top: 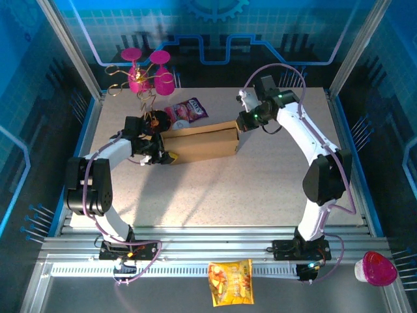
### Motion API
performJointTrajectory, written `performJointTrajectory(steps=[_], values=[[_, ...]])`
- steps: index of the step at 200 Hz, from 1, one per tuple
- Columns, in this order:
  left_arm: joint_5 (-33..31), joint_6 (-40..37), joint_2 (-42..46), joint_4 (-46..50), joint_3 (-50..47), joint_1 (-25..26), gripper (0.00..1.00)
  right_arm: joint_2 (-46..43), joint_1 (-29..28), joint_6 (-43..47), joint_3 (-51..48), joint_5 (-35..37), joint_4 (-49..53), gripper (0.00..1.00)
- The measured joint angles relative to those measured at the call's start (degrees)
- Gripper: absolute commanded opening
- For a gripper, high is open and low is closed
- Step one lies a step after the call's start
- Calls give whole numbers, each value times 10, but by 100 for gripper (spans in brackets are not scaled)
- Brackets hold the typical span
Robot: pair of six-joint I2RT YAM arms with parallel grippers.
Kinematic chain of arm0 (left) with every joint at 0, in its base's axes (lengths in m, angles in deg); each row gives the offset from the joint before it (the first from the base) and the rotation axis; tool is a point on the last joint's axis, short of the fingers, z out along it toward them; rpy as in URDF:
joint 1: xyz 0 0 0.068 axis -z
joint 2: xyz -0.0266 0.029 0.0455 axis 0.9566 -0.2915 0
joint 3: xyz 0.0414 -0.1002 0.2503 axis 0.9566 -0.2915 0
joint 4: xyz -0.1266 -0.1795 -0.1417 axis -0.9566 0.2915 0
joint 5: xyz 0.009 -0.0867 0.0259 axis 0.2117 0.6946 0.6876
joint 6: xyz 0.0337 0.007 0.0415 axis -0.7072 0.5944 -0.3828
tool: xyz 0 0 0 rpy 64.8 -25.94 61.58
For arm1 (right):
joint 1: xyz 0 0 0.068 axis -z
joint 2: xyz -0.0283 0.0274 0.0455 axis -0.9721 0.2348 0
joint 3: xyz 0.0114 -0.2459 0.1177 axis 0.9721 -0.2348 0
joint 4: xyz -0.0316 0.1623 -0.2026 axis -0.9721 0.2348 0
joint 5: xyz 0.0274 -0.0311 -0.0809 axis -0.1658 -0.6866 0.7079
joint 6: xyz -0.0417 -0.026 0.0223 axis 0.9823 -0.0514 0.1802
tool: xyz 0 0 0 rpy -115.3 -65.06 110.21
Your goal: Fold the paper box
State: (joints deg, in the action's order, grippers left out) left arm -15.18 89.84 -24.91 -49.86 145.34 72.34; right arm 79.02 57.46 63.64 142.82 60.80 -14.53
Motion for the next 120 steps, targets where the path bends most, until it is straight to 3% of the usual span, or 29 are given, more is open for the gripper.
performJointTrajectory(steps=[86,120], values=[[0,14,0,-7,-4,0,43,3,-17,-77,11,28,14,0],[0,23,0,-7,-4,0,44,-11,-19,-85,-30,34,-34,0]])
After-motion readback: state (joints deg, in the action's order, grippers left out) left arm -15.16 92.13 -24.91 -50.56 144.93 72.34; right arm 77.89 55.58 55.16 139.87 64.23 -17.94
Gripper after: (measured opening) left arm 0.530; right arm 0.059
